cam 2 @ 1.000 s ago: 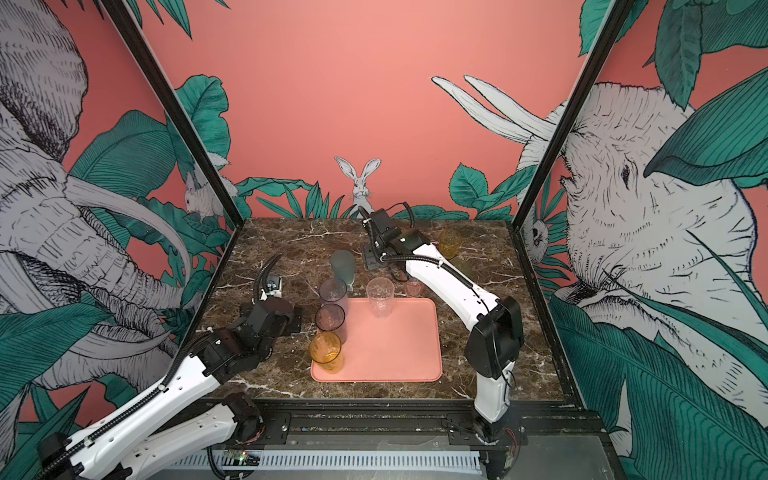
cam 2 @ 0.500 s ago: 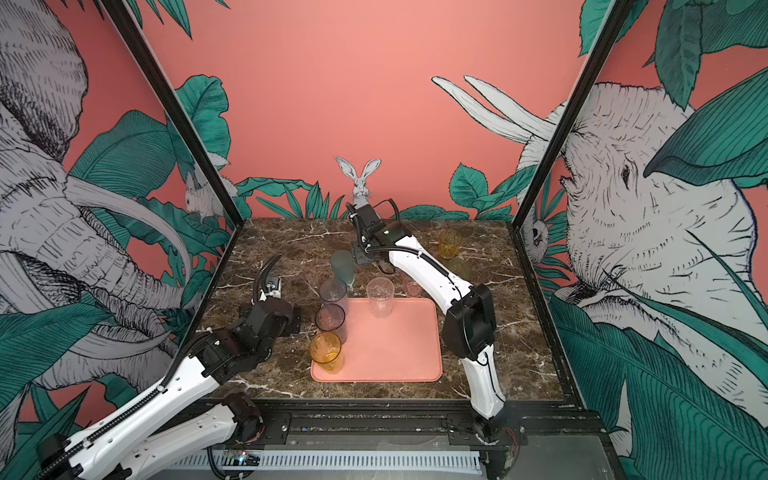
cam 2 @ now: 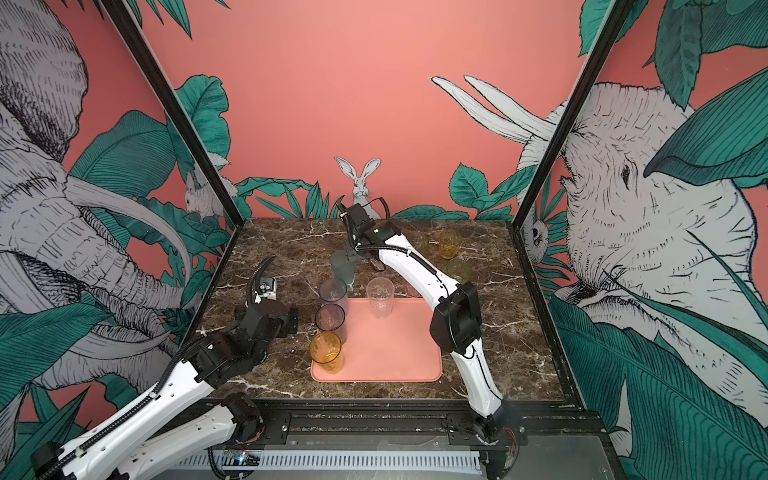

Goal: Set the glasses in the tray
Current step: 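Move the right gripper over the frosted teal cup beyond the tray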

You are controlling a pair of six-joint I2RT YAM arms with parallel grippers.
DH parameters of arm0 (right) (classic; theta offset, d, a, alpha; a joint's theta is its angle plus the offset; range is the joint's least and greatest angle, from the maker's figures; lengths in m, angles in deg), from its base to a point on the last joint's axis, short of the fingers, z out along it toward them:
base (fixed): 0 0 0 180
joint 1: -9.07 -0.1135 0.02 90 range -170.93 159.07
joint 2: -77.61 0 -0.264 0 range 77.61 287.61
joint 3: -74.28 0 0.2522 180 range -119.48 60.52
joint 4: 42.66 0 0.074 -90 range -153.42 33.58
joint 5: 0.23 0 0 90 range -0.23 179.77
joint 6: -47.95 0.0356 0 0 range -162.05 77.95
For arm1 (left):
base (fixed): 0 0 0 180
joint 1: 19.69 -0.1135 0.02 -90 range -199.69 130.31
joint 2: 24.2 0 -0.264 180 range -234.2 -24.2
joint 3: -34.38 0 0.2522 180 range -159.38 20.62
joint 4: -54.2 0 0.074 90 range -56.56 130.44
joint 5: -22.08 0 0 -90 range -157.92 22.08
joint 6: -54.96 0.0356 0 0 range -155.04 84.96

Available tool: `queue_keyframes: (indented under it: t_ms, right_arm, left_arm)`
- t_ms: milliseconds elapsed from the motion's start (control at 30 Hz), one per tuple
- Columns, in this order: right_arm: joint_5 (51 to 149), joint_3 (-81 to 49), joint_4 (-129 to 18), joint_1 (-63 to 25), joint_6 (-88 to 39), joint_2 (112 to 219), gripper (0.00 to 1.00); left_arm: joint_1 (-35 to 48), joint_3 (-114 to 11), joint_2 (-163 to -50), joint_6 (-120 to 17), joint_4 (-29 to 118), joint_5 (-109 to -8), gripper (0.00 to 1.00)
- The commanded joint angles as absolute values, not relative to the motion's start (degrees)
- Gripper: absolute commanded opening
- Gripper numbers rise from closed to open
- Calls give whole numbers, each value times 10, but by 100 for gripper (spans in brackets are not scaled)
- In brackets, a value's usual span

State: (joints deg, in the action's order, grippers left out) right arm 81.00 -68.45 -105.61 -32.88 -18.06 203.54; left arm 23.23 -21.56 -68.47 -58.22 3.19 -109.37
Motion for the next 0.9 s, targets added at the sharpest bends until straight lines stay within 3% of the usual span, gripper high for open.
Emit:
queue_keyframes:
  t_ms: [0, 867]
  right_arm:
    - [808, -713, -1073, -331, -171, 2060, 71]
    - [851, -859, -1114, -329, -138, 2192, 63]
  left_arm:
    - [229, -220, -676, -601, 11, -1104, 98]
    - [229, -202, -656, -614, 10, -1093, 98]
